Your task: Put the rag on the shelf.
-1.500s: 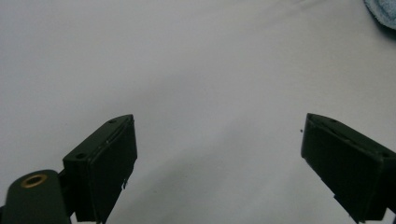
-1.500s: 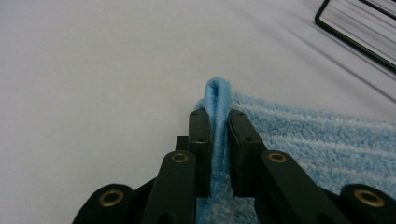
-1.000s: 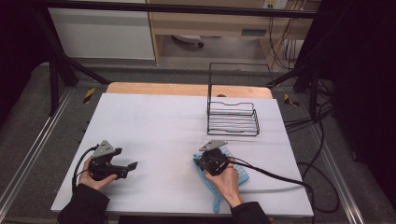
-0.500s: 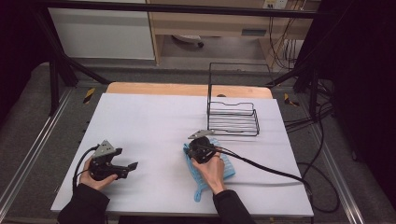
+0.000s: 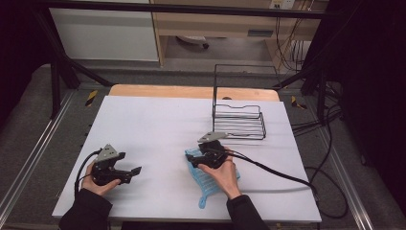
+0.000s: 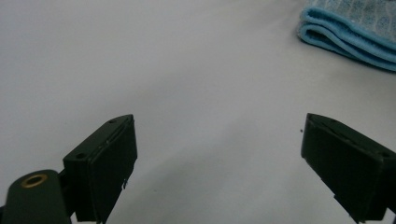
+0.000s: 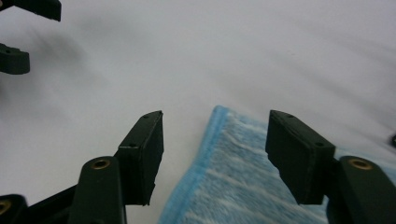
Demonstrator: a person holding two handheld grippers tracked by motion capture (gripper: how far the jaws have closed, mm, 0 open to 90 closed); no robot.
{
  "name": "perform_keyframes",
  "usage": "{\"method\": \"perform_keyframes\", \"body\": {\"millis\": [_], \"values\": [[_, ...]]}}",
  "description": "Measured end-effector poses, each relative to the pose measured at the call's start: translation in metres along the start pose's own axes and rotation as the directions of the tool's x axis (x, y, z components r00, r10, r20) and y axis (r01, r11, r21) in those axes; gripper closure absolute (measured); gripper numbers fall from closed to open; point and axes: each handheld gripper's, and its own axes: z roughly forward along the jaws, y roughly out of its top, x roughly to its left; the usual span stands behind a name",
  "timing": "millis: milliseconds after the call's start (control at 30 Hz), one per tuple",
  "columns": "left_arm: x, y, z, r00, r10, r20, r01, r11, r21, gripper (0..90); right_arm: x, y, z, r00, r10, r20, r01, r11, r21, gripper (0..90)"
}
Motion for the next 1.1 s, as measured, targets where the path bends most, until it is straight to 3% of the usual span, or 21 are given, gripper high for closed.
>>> {"method": "perform_keyframes", "body": {"millis": [133,167,267,533,633,767,1100], "values": [[-0.001,0.000,0.000,1.0000,0.001,0.000,-0.001,1.0000,0.001,10.6,-0.013,-0.006,-0.019,0.9995,0.019,0.026,-0.019,1.000,0.002,36.4],[-0.001,0.000,0.000,1.0000,0.001,0.000,-0.001,1.0000,0.002,10.5,-0.023,-0.015,-0.029,0.9984,0.031,0.048,-0.032,0.999,0.014,36.8],[-0.001,0.000,0.001,1.0000,0.001,0.000,-0.001,1.0000,0.004,10.5,-0.033,-0.026,-0.038,0.9966,0.052,0.064,-0.054,0.998,0.034,37.2],[-0.002,0.000,0.002,1.0000,0.004,-0.001,-0.004,0.9999,0.013,9.9,-0.055,-0.068,-0.064,0.9900,0.124,0.068,-0.128,0.990,0.060,45.8],[-0.003,0.000,0.002,1.0000,0.004,-0.001,-0.004,0.9999,0.014,9.9,-0.058,-0.083,-0.069,0.9868,0.151,0.057,-0.155,0.985,0.072,54.1],[-0.003,0.001,0.002,1.0000,0.006,0.002,-0.006,0.9999,0.015,9.9,-0.059,-0.092,-0.069,0.9834,0.174,0.050,-0.178,0.980,0.091,62.0],[-0.004,0.001,0.002,0.9999,0.012,0.005,-0.012,0.9998,0.018,9.9,-0.061,-0.096,-0.064,0.9813,0.186,0.049,-0.191,0.974,0.120,71.7]]}}
